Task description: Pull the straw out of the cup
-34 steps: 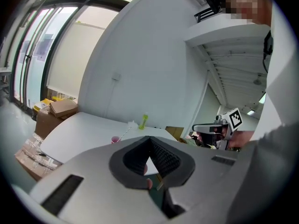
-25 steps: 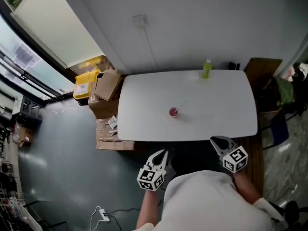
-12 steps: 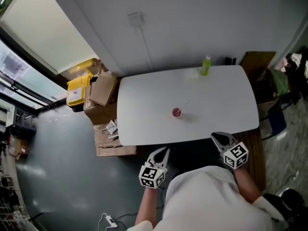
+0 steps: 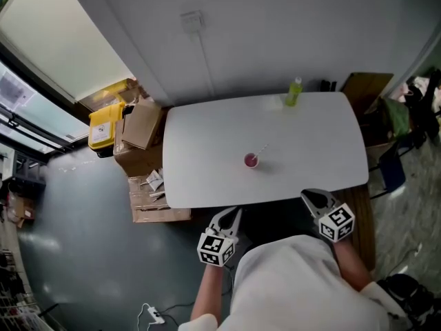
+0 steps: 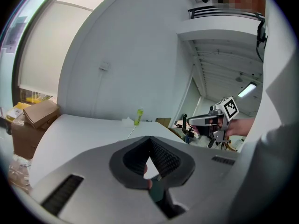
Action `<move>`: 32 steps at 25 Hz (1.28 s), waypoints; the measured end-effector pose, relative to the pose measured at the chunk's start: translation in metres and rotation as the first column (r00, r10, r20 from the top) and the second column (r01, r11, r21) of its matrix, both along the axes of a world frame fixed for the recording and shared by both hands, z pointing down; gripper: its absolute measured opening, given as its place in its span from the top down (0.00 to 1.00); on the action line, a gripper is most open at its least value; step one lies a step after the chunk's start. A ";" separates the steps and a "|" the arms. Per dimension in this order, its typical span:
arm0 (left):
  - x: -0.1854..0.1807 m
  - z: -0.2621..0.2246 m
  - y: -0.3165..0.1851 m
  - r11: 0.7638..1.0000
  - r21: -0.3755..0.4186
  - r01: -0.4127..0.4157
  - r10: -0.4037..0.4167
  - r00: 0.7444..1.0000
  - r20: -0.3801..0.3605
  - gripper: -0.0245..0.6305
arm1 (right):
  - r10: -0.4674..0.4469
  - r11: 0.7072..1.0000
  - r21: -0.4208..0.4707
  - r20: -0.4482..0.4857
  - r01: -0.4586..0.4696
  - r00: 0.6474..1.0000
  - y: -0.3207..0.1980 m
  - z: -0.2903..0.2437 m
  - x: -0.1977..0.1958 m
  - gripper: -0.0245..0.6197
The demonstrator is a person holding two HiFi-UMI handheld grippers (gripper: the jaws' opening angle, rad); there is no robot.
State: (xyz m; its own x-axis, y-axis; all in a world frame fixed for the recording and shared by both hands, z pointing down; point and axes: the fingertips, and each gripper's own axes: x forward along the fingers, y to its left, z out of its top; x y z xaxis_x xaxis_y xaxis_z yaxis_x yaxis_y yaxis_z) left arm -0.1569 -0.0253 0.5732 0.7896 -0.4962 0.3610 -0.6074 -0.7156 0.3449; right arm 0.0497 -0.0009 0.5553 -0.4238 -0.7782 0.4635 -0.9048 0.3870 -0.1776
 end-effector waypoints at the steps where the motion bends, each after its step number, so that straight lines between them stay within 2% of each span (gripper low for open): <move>1: 0.002 0.000 -0.002 1.000 -0.001 0.002 -0.002 1.000 0.001 0.96 | -0.004 1.000 -0.006 0.004 0.004 1.000 -0.001 0.002 0.001 0.90; 9: 0.017 0.000 -0.026 0.998 -0.013 0.057 -0.057 0.998 0.026 0.96 | -0.052 0.999 -0.013 0.050 0.053 0.997 -0.038 0.012 0.009 0.90; 17: 0.044 -0.003 -0.065 0.997 -0.001 0.079 -0.079 0.997 0.008 0.96 | -0.111 0.993 -0.038 0.097 0.115 0.989 -0.082 0.020 0.022 0.90; 28: 0.085 0.020 -0.121 1.000 0.004 0.026 -0.026 0.994 0.104 0.96 | -0.148 0.978 -0.128 0.140 0.166 0.979 -0.113 0.051 0.046 0.90; 32: 0.099 0.040 -0.136 1.000 -0.008 -0.013 0.014 0.986 0.167 0.95 | -0.158 0.969 -0.162 0.166 0.185 0.973 -0.121 0.064 0.047 0.90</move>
State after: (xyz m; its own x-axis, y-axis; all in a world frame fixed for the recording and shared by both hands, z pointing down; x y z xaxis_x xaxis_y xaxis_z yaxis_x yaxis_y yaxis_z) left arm -0.0582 -0.1616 0.6128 0.7246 -0.4831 0.4915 -0.6471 -0.7222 0.2441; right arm 0.0970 -0.1215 0.6192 -0.6191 -0.6004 0.5062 -0.7852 0.4843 -0.3859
